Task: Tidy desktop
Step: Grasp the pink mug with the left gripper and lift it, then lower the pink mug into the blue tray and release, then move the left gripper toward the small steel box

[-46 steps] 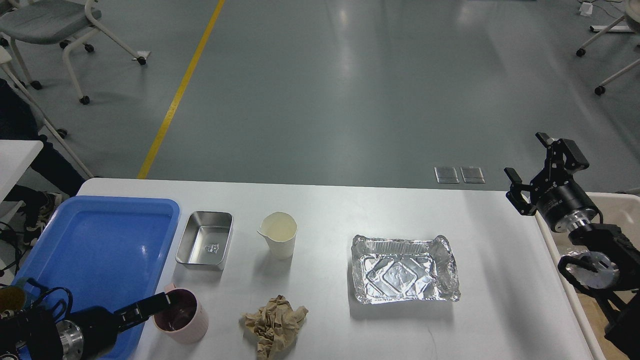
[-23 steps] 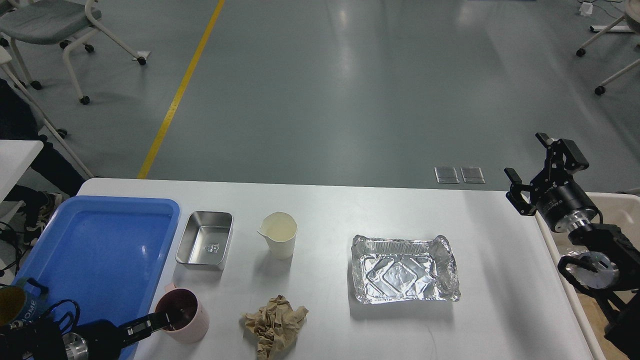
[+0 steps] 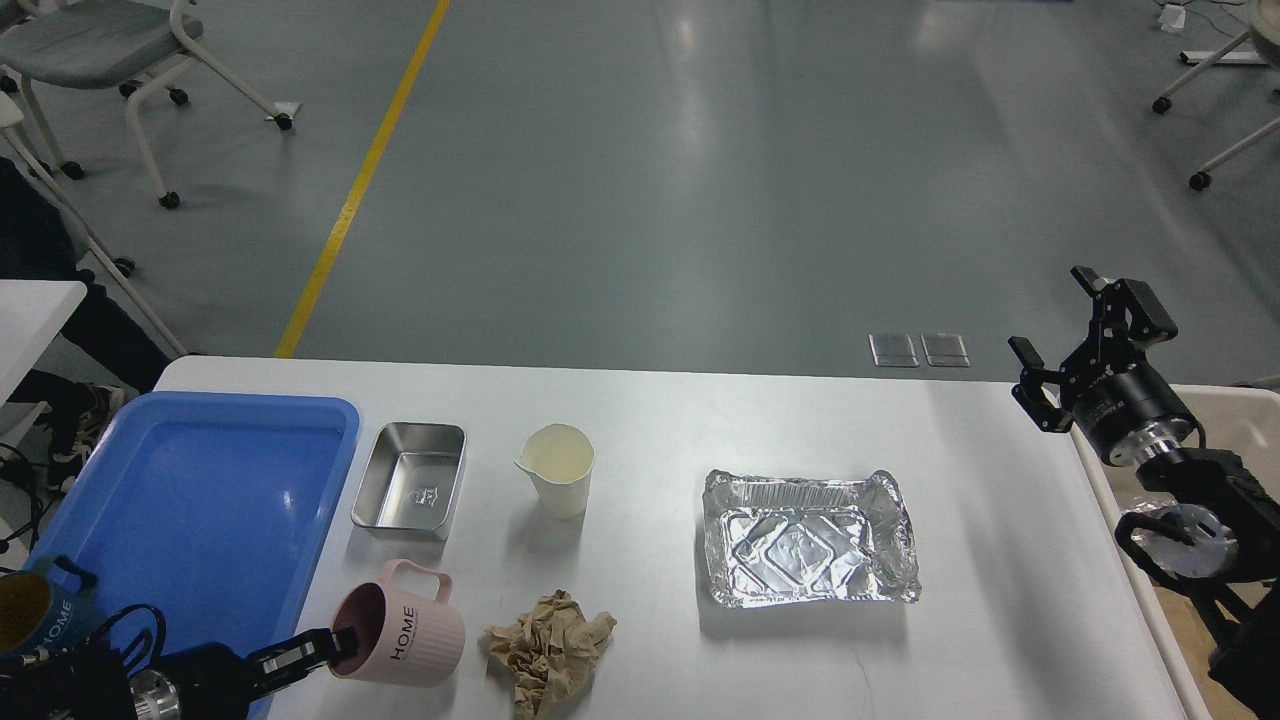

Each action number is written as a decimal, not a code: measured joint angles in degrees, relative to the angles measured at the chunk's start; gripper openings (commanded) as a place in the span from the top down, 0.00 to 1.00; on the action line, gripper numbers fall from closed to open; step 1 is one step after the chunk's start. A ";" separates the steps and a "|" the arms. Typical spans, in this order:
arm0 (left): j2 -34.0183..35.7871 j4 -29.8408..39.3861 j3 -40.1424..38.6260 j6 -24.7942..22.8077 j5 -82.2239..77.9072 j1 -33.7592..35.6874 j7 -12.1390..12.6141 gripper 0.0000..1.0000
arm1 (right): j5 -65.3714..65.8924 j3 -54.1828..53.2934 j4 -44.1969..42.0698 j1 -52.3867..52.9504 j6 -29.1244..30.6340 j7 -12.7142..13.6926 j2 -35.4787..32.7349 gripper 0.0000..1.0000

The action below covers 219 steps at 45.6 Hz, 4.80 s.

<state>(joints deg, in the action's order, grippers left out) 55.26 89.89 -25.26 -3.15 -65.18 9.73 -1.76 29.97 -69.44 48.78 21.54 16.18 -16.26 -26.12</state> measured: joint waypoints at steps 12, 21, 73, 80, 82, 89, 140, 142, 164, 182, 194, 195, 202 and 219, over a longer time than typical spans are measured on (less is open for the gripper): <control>7.25 2.44 -0.21 -2.33 0.19 3.42 -0.74 1.00 | 0.00 0.00 0.00 0.08 -0.01 0.13 -0.10 0.00; 17.93 4.35 -0.74 -7.22 0.40 8.77 -2.20 1.00 | -0.04 0.00 0.05 0.08 -0.01 0.24 -0.24 0.00; 21.97 -6.78 9.24 -6.60 0.72 10.21 -3.60 0.98 | 0.00 0.12 -0.09 0.01 -0.10 0.35 -0.86 0.00; 18.28 -11.66 10.08 -6.43 0.55 10.21 -3.58 0.98 | 0.00 1.63 -0.15 0.36 -0.36 0.34 -0.79 0.00; 17.66 -12.29 10.12 -6.42 0.53 10.21 -3.58 0.98 | 0.00 1.88 -0.15 0.47 -0.40 0.34 -0.78 0.00; 16.18 -13.35 10.14 -6.42 0.53 10.29 -3.31 0.97 | 0.00 2.10 -0.10 0.82 -0.44 0.34 -0.77 0.00; 10.41 -15.29 9.56 -5.61 1.62 10.82 -3.38 0.13 | 0.00 2.09 0.09 0.73 -0.55 0.35 -0.60 0.00; 11.20 -14.75 9.51 -5.71 1.62 10.83 -3.41 0.12 | 0.00 2.10 0.09 0.80 -0.55 0.35 -0.60 0.00; 19.53 -5.91 1.80 -3.91 1.59 14.08 -7.08 0.09 | -0.03 2.12 0.00 1.01 -0.53 0.35 -0.69 0.00; 20.11 4.18 -3.27 2.04 1.66 16.67 -6.77 0.08 | -0.03 2.20 -0.02 0.91 -0.53 0.35 -0.84 0.00; 23.73 4.70 -1.84 7.37 3.31 14.03 -7.01 0.08 | -0.03 2.20 -0.09 0.87 -0.53 0.37 -1.01 0.00; 24.11 4.72 -1.80 7.41 3.63 13.90 -7.03 0.08 | -0.03 2.20 -0.09 0.87 -0.53 0.37 -1.02 0.00; 25.53 4.81 -1.73 7.36 5.46 13.68 -7.32 0.08 | 0.00 2.20 -0.09 0.87 -0.53 0.37 -1.11 0.00; 25.07 5.30 -1.86 6.85 6.24 13.81 -7.10 0.08 | 0.00 2.26 -0.09 0.65 -0.37 0.37 -1.12 0.00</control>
<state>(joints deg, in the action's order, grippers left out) 80.32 95.19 -27.12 3.69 -58.94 23.55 -8.86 29.97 -67.18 48.69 22.19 15.81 -15.89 -27.25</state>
